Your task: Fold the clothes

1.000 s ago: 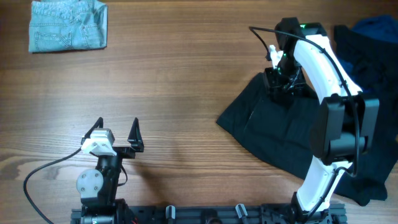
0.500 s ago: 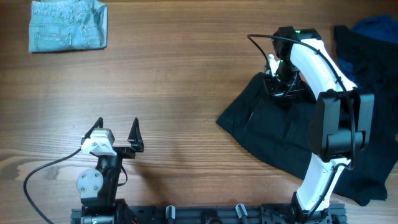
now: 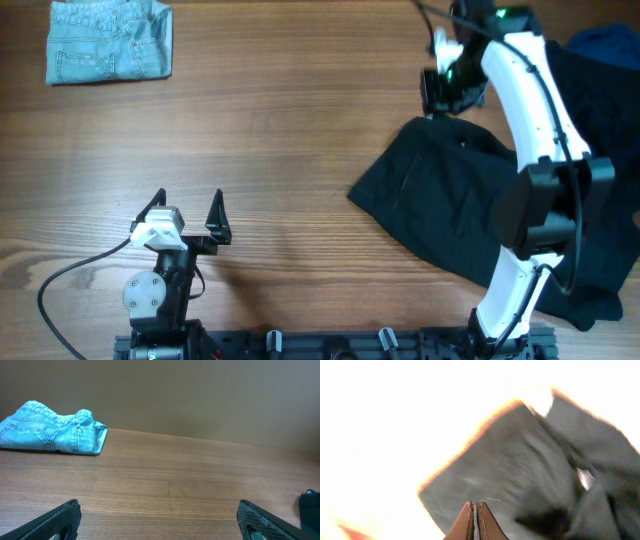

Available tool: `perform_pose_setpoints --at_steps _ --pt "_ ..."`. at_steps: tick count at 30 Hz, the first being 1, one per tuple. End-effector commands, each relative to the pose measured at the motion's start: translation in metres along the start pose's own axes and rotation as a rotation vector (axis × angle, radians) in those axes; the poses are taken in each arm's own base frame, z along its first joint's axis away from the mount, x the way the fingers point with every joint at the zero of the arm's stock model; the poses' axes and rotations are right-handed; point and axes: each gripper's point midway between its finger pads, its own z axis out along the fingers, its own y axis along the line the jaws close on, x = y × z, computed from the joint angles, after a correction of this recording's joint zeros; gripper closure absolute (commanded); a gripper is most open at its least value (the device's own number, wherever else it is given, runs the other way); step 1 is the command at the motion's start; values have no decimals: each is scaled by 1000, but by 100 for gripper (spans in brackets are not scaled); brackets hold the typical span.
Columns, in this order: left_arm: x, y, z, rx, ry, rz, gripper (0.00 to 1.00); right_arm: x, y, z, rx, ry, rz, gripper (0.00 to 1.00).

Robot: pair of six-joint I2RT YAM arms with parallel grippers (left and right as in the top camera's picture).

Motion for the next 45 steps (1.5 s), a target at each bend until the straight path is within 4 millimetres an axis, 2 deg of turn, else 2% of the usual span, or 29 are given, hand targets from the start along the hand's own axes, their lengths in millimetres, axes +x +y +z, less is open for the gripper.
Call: perform_pose_setpoints --at_steps 1,3,5,6,7,8,9,11,12,16,19,23,26,30,34,36,40,41,45 --pt "0 -2 -1 12 -2 15 0 -29 71 -46 -232 -146 -89 96" --pt "0 -2 -1 12 -2 15 0 -38 97 -70 -268 -218 -131 96" --pt "0 -2 -1 12 -2 15 0 -41 108 -82 -241 -262 -173 96" --pt "0 -2 -1 12 -2 15 0 -41 106 -83 -194 -270 -179 96" --pt "0 -2 -1 12 -2 15 0 -41 97 -80 -117 -267 -173 96" --pt "0 -2 -1 12 -2 15 0 -38 79 -77 -3 -254 -156 93" --pt "0 -2 -1 12 -2 15 0 -32 50 -72 158 -221 -131 89" --pt "0 -2 -1 12 -2 15 0 -22 14 -65 333 -152 -124 79" --pt "0 -2 -1 12 -2 15 0 -14 3 -58 367 -96 -146 64" --pt "0 -2 -1 12 -2 15 0 15 -23 -26 365 75 -116 27" --pt "0 -2 -1 12 -2 15 0 42 -40 -2 373 210 -91 19" --pt "0 -2 -1 12 -2 15 0 66 -49 34 375 316 -106 18" --pt "0 -2 -1 12 -2 15 0 83 -53 51 375 377 -119 17" --pt "0 -2 -1 12 -2 15 0 104 -61 72 377 439 -115 18" --pt "0 -2 -1 12 -2 15 0 107 -64 84 376 436 -114 26" --pt "0 -2 -1 12 -2 15 0 110 -66 89 377 437 -115 40" --pt "0 -2 -1 12 -2 15 0 114 -70 96 392 443 -118 91" --pt "0 -2 -1 12 -2 15 0 115 -71 96 395 443 -116 96" --pt "0 -2 -1 12 -2 15 0 109 -71 97 400 418 -92 96"
